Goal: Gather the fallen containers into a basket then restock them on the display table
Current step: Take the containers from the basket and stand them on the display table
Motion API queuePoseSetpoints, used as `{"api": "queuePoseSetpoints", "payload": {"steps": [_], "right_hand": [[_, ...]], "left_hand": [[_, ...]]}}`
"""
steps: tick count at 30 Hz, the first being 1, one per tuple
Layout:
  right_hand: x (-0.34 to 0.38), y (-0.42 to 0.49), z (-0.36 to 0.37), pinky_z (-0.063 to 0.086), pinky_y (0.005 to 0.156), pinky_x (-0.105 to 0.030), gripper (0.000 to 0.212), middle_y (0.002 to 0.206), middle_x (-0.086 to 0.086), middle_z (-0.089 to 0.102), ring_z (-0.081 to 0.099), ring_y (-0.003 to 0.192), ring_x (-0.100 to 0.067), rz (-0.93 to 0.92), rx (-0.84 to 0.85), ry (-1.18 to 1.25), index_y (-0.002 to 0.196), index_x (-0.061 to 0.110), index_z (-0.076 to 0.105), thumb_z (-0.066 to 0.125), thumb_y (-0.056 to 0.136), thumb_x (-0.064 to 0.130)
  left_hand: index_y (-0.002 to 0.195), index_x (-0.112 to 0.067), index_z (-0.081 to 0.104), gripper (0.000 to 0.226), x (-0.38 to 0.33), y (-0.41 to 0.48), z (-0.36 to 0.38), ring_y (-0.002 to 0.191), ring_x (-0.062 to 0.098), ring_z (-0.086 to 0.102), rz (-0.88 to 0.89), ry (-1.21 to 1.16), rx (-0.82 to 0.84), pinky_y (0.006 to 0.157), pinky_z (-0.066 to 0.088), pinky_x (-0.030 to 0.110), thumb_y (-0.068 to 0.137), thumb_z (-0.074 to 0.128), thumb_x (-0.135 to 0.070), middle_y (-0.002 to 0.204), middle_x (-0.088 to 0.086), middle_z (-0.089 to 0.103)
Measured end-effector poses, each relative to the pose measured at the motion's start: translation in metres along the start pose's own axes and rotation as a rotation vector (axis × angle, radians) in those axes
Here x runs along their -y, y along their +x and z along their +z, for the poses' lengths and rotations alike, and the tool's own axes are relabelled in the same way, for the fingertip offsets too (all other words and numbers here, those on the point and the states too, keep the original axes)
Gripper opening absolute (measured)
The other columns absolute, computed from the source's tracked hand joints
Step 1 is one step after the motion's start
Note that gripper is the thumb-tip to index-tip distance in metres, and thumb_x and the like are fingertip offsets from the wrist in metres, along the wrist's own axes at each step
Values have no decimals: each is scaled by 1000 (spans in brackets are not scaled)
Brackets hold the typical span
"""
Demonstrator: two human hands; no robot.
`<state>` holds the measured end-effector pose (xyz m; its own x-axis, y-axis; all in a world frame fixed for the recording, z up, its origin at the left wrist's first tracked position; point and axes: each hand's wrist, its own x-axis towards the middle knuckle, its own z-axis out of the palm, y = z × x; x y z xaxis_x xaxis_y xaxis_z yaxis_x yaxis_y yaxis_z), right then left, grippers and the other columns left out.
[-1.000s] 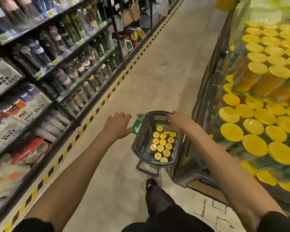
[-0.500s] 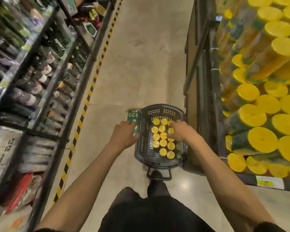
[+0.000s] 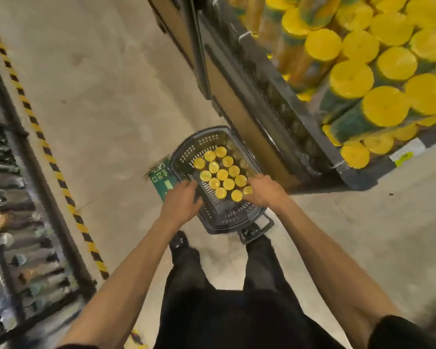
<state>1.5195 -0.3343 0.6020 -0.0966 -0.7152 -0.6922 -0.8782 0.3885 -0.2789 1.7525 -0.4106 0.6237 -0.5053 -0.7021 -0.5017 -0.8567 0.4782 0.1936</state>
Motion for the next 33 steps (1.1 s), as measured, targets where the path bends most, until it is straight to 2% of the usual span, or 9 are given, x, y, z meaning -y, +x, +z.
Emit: {"api": "queuePoseSetpoints", "payload": {"steps": [4, 8, 11, 14, 21, 28, 33], "right_hand": [[7, 12, 46, 47, 94, -48, 49, 125, -22, 54, 51, 116, -43, 142, -51, 153, 120, 8, 55, 59, 87, 43], [20, 33, 109, 45, 97, -48, 47, 128, -23, 53, 49, 120, -42, 203, -89, 224, 125, 3, 54, 59, 90, 34], [20, 64, 152, 47, 93, -48, 39, 121, -25, 58, 54, 112, -42, 245, -144, 268, 117, 0, 59, 60, 88, 26], [16, 103, 189, 50, 89, -48, 41, 116, -26, 59, 56, 109, -42, 313, -148, 297, 113, 1, 58, 61, 86, 32], [-4, 200, 280, 48, 91, -46, 47, 126, -23, 53, 50, 118, -41, 409, -167, 361, 124, 4, 53, 62, 90, 35], [-43, 279, 344, 41, 103, -51, 63, 144, -21, 37, 38, 131, -42, 513, -174, 389, 141, 8, 39, 64, 91, 37], [-72, 333, 364, 43, 100, -47, 63, 139, -17, 39, 44, 127, -39, 461, -181, 322, 137, 9, 41, 70, 87, 30]], "left_hand": [[125, -12, 54, 43, 24, 30, 31, 109, 36, 57, 148, 47, 90, 84, 49, 45, 89, 57, -35, 116, 15, 60], [128, -9, 54, 47, 50, 62, 79, 113, 39, 55, 222, -23, 127, 88, 49, 46, 89, 58, -34, 119, 19, 59], [125, -8, 54, 45, 69, 89, 122, 111, 41, 54, 270, -19, 169, 88, 49, 48, 89, 58, -34, 119, 20, 59], [120, -10, 55, 42, 86, 123, 168, 109, 42, 55, 326, 0, 185, 83, 50, 49, 88, 57, -37, 116, 19, 60], [123, -7, 55, 47, 105, 204, 266, 112, 42, 55, 357, 75, 225, 85, 51, 49, 91, 57, -42, 119, 20, 59], [129, -9, 50, 54, 90, 274, 352, 117, 42, 51, 381, 127, 246, 89, 48, 52, 90, 61, -44, 125, 20, 54], [133, -10, 45, 61, 73, 307, 401, 120, 38, 49, 383, 163, 190, 89, 47, 51, 89, 64, -48, 131, 16, 48]]}}
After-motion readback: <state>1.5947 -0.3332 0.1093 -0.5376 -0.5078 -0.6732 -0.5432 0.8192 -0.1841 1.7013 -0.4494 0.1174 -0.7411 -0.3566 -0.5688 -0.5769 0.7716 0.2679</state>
